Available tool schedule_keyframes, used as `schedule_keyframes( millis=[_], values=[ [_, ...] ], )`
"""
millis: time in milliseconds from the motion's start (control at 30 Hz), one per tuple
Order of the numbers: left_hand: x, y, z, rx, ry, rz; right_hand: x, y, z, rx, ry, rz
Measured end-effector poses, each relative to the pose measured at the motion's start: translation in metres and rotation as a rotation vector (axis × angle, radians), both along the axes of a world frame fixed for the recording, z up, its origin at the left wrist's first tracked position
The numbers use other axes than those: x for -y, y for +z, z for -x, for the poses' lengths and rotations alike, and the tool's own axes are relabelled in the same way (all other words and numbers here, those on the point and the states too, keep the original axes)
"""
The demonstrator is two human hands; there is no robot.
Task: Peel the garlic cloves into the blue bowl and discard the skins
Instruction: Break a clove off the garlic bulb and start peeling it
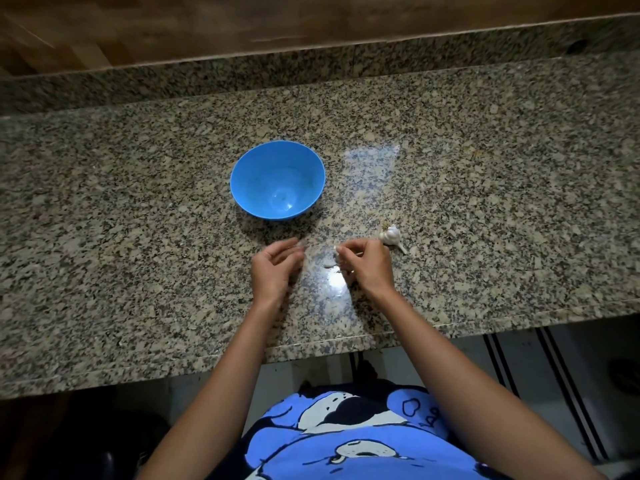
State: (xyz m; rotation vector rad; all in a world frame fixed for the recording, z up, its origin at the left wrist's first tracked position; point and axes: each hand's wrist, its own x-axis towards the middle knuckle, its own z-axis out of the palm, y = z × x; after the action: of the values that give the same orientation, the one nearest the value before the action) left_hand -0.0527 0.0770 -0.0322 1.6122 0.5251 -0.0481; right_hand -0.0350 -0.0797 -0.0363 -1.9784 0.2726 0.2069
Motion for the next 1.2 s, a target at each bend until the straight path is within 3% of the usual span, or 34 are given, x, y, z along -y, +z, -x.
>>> schedule_keyframes(
  millis=[67, 100, 300, 467, 667, 967, 1100, 1200],
  values=[
    [-0.008, -0.009, 0.002, 0.081, -0.132, -0.429, 0.003, -0.002, 0.000, 0.026, -0.003, 0.127],
    [-0.010, -0.011, 0.003, 0.095, -0.190, -0.535, 0.004, -0.002, 0.000, 0.026, -0.002, 0.151],
    [0.001, -0.009, 0.006, 0.248, -0.313, -0.750, 0.008, 0.000, 0.003, -0.002, 0.017, 0.270],
    [0.025, -0.008, 0.006, 0.311, -0.587, -0.844, 0.008, 0.007, 0.005, 0.027, 0.103, 0.379],
    [0.025, -0.010, 0.002, 0.273, -0.596, -0.839, 0.008, 0.003, 0.015, 0.135, 0.107, 0.287],
    [0.036, -0.003, 0.004, 0.120, -0.452, -0.523, 0.002, -0.002, 0.017, 0.194, 0.124, 0.108],
    [0.034, 0.000, 0.000, 0.050, -0.355, -0.343, 0.000, -0.003, 0.017, 0.074, 0.043, -0.079],
    [0.035, 0.004, 0.000, 0.048, -0.339, -0.348, -0.001, 0.002, 0.015, -0.068, -0.028, -0.291]
  ],
)
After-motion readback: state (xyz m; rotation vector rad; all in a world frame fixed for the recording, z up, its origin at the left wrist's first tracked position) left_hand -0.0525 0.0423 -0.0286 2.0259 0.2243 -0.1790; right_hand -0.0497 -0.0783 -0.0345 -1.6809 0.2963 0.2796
